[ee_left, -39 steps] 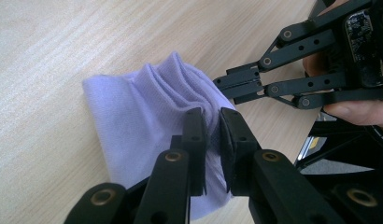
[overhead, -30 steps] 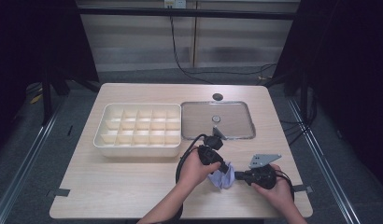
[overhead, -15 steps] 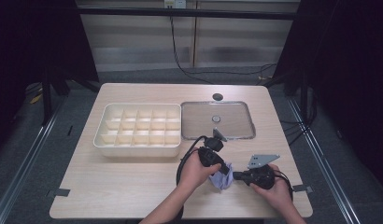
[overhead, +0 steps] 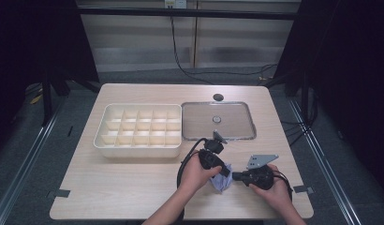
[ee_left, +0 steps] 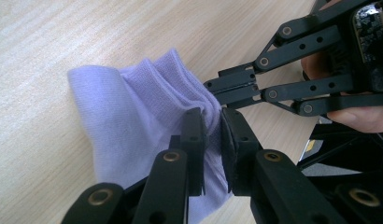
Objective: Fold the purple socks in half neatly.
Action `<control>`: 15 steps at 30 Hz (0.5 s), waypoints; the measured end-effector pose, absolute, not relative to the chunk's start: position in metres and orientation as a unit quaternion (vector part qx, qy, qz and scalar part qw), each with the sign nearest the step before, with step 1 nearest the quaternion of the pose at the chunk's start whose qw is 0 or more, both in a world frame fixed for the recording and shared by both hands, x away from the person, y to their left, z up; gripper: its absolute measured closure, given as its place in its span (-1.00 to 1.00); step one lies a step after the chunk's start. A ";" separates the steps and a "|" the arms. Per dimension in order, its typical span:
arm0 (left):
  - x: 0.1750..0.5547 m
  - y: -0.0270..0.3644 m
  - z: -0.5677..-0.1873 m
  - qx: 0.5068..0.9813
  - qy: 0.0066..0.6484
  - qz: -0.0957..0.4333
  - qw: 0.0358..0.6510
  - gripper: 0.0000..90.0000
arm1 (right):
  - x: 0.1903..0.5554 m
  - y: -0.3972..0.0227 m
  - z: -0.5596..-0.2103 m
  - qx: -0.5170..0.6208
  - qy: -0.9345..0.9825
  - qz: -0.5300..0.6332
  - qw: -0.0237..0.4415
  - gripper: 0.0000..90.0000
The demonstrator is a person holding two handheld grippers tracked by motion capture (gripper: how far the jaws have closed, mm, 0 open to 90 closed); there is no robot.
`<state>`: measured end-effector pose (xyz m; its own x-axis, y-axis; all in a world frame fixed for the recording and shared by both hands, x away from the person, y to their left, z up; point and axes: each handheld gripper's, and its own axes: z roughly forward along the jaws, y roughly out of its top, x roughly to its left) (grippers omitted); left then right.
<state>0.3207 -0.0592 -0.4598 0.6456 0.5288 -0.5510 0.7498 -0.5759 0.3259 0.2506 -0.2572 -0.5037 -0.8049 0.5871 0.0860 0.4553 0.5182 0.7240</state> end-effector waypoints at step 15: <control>0.320 -0.060 -0.468 0.861 0.377 -0.201 0.275 0.72 | 0.251 -0.264 -0.502 0.309 0.865 0.382 0.100 0.97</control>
<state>0.3202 -0.0599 -0.4681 0.6342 0.5390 -0.5544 0.7605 -0.5641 0.3216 0.2506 -0.2638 -0.5017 -0.7887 0.6115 0.0640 0.4592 0.5167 0.7226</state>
